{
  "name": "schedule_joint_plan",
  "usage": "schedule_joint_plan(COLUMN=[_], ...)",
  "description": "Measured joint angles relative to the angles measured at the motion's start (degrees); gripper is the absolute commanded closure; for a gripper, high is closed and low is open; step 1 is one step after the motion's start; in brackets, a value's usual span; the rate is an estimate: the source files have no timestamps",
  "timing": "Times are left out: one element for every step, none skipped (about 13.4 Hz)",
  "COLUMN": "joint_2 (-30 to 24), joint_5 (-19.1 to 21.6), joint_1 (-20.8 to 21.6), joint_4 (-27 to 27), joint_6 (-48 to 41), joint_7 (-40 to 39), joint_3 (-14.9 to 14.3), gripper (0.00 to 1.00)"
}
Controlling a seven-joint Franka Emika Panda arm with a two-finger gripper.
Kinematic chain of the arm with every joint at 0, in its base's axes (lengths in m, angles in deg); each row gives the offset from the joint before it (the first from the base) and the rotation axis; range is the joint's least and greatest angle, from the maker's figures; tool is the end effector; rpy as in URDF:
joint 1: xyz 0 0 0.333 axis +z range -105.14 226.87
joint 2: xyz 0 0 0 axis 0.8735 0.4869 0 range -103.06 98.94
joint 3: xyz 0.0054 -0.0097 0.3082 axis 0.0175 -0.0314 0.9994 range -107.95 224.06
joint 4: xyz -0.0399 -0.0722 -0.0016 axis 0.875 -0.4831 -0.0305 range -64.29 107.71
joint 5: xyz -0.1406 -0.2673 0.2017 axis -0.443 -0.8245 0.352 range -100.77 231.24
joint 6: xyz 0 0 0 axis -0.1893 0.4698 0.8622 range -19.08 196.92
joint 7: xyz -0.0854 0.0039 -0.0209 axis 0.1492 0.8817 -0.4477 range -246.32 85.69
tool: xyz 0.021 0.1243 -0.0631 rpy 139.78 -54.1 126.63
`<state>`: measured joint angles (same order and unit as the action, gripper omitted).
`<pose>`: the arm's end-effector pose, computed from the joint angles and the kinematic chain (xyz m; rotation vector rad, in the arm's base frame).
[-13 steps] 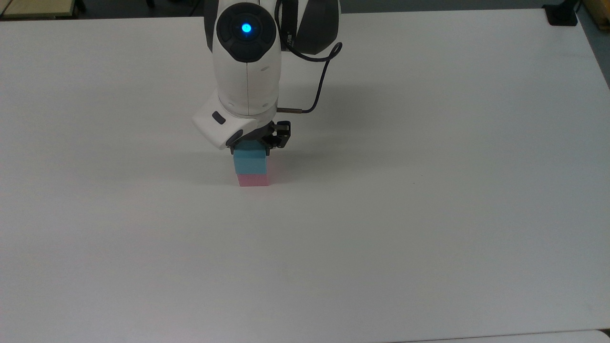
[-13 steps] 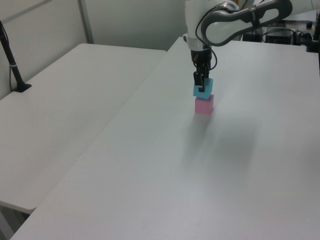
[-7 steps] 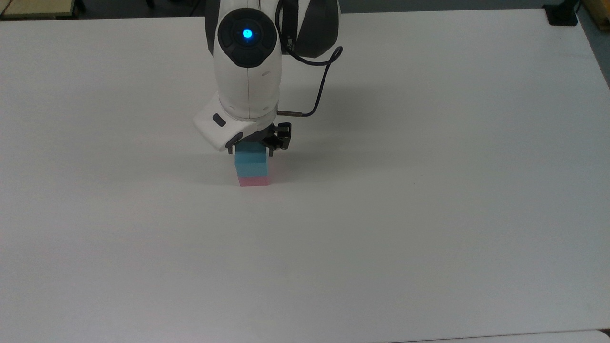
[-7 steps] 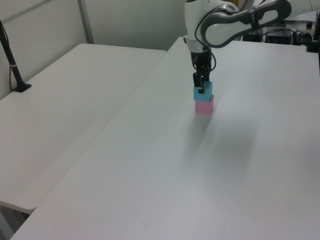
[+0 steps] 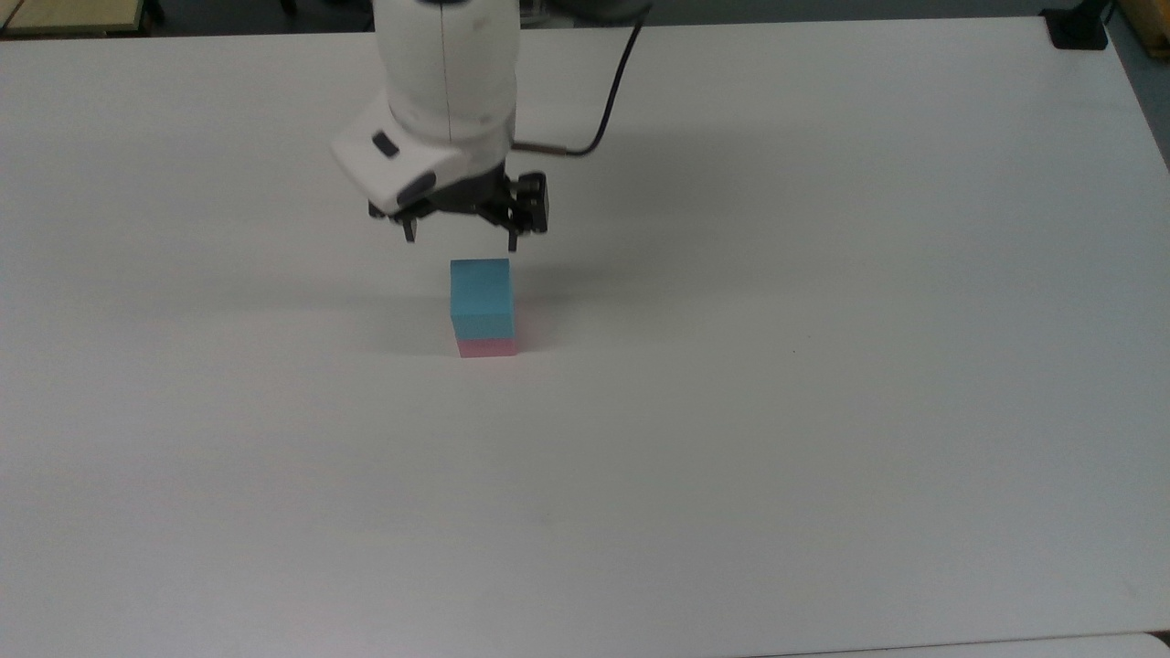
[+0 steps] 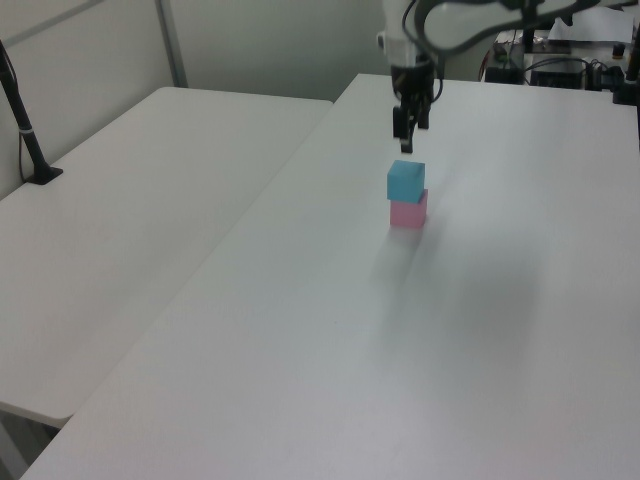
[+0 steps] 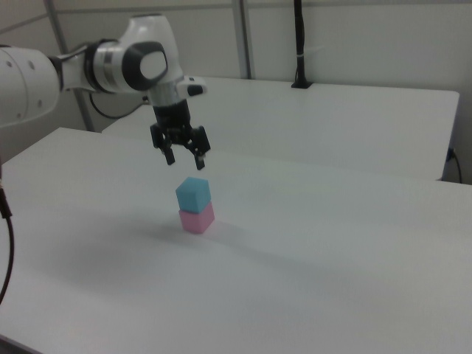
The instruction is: Put blue cube on pink cube
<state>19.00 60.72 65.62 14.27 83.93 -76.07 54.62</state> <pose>0.6350 0.0102 0.4455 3.0415 -0.0455 -0.0346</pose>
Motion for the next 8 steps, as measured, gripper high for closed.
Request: schedule_joint_plan(joint_2=[-1.6, -4.1, -5.8, -7.9, -9.3, -10.4, -11.0, -11.5], joint_5=[0.0, 0.0, 0.0, 0.0, 0.0, 0.0, 0.0, 0.0], joint_1=[0.0, 0.0, 0.0, 0.0, 0.0, 0.0, 0.1, 0.1], joint_4=[-0.1, -0.2, -0.3, -0.4, -0.4, -0.4, -0.3, -0.3], joint_6=[-1.3, -3.5, -5.4, -8.2, -10.0, -11.4, -12.2, -12.8], joint_7=[0.0, 0.0, 0.0, 0.0, 0.0, 0.0, 0.4, 0.9], joint_3=[0.0, 0.0, 0.0, 0.0, 0.0, 0.0, 0.0, 0.0], gripper=[0.00, 0.00, 0.00, 0.00, 0.00, 0.00, 0.00, 0.00])
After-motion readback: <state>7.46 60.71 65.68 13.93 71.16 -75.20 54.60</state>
